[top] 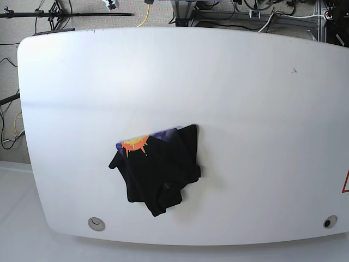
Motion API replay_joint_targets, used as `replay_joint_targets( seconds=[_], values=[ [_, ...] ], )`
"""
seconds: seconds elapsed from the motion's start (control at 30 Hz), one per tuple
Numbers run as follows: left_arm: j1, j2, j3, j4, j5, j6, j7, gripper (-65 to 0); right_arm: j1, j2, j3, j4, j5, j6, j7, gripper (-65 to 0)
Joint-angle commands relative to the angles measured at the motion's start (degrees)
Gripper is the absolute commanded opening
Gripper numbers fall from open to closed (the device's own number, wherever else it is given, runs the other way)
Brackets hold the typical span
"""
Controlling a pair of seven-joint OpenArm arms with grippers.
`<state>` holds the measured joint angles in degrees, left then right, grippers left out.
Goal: Fold the T-shirt properly
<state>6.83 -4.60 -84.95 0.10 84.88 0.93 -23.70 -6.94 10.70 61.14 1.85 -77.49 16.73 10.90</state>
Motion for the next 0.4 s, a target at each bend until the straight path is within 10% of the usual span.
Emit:
replay_joint_targets(
  seconds=[0.0,0.37],
  values=[
    [-0.7,0.9,-0.1,-0.1,0.1,0.0,1.2,-22.3,0.0,-0.4,0.3,0.1,-2.3,-1.5,-0.9,-63.4],
    [-3.0,1.3,3.9,-0.1,0.1,0.0,1.5,-22.3,0.5,-0.9,0.4,0.1,-2.2,-1.8,-0.9,-63.4]
  ],
)
